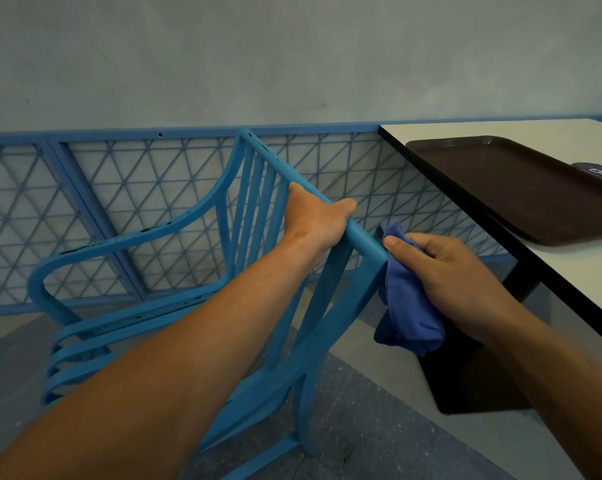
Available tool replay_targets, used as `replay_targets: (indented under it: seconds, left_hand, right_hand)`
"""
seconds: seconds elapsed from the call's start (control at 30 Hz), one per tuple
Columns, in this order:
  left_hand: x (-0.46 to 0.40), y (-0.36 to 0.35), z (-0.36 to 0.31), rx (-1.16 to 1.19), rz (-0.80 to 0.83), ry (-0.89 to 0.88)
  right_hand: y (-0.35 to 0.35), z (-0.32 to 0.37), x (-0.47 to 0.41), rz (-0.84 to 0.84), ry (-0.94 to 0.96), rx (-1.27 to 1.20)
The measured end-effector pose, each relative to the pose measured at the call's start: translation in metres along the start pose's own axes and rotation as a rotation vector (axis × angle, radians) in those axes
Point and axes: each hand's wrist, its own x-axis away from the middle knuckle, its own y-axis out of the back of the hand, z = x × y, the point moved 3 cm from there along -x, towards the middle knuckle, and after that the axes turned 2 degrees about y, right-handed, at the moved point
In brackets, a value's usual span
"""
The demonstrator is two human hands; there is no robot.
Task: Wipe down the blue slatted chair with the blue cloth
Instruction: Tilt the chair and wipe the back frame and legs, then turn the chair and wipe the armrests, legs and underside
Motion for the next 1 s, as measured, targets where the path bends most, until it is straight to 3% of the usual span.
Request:
replay_targets:
  seconds: [0.27, 0.7, 0.83, 1.0]
  left_hand:
    - [0.027, 0.001, 0.002, -0.064, 0.061, -0.074]
    - [0.051, 0.003, -0.002, -0.112, 0.38, -0.132]
    - [0.053, 0.015, -0.002, -0.157, 0.449, -0.141]
    - [0.059, 0.032, 0.003, -0.199, 0.498, -0.136]
  right_hand:
    - [0.008, 0.012, 0.031, 0.094, -0.038, -0.044]
    - [0.006, 0.018, 0.068, 0.195, -0.048, -0.173]
    - [0.004, 0.012, 0.062, 0.158, -0.056, -0.173]
    - [0.005, 0.003, 0.037, -0.03, 0.002, -0.146]
